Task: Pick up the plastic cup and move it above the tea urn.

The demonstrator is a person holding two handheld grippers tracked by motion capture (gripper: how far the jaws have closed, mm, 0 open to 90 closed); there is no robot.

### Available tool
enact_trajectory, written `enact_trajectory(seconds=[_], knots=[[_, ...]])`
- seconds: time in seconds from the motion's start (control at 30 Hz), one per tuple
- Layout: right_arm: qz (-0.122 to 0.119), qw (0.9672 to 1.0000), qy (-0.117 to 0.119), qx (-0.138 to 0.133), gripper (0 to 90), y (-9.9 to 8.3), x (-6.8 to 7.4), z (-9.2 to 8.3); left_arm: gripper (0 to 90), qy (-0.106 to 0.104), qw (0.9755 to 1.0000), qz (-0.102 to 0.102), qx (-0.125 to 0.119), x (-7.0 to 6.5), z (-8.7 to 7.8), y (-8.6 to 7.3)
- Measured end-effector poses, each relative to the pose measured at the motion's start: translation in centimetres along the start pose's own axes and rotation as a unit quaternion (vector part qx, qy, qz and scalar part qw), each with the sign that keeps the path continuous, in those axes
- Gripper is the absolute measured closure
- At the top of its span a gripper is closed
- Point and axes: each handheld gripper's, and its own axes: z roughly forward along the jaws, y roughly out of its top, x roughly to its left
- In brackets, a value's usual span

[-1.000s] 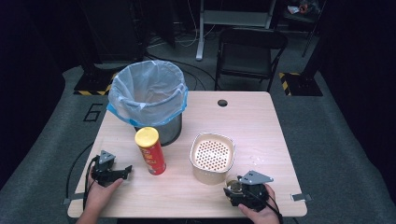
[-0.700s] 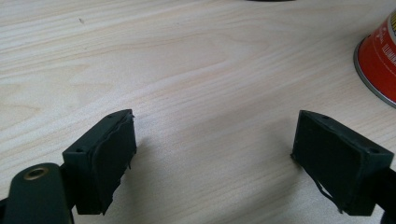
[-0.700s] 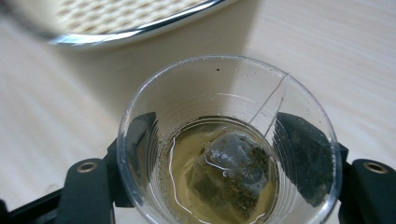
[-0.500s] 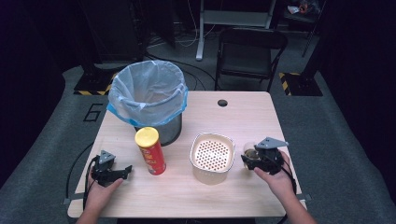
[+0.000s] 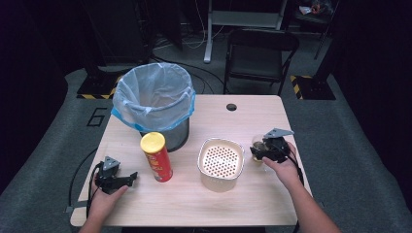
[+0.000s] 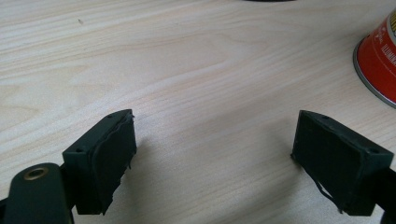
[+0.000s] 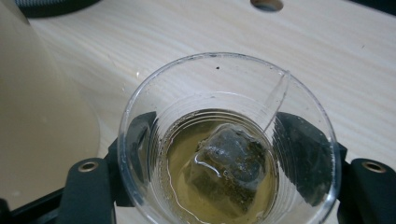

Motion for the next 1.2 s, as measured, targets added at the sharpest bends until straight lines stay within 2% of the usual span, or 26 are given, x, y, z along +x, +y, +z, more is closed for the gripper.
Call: enact_trajectory(seconds=[0.1,0.33,0.5,0.6,0.67,0.83,0.97,1.1,1.2], knots=[[-0.010,1.0000,0.000,0.000,31.4,-0.8,0.1,0.2,13.0,0.000,1.0000,0.000,0.000,0.0,0.0,0.0],[-0.005,1.0000,0.003,-0.002,29.5,-1.9,-0.6,-0.4,13.0,0.000,1.0000,-0.001,-0.001,0.0,0.0,0.0],[0.017,0.9998,0.013,0.000,26.7,-2.7,-1.3,-0.8,13.0,0.000,1.0000,0.000,-0.001,0.0,0.0,0.0],[0.013,0.9999,-0.006,0.005,20.9,-2.9,-1.4,-0.9,12.9,0.000,1.0000,0.000,-0.001,0.0,0.0,0.0],[0.012,0.9998,-0.011,0.010,19.3,-3.2,-1.4,-1.1,12.9,0.000,1.0000,0.000,-0.001,0.0,0.0,0.0],[0.001,0.9996,-0.023,0.016,19.4,-3.4,-1.5,-1.5,12.9,0.000,1.0000,-0.001,-0.001,0.0,0.0,0.0],[0.002,0.9995,-0.027,0.015,20.0,-3.5,-1.5,-1.8,13.0,0.000,1.0000,0.000,0.000,0.0,0.0,0.0],[0.012,0.9994,-0.030,0.012,20.3,-4.0,-1.8,-2.4,13.0,0.000,1.0000,0.000,0.000,0.0,0.0,0.0],[0.022,0.9995,-0.018,-0.014,20.7,-4.4,-1.6,-3.4,13.0,0.000,1.0000,0.000,0.001,0.0,0.0,0.0]])
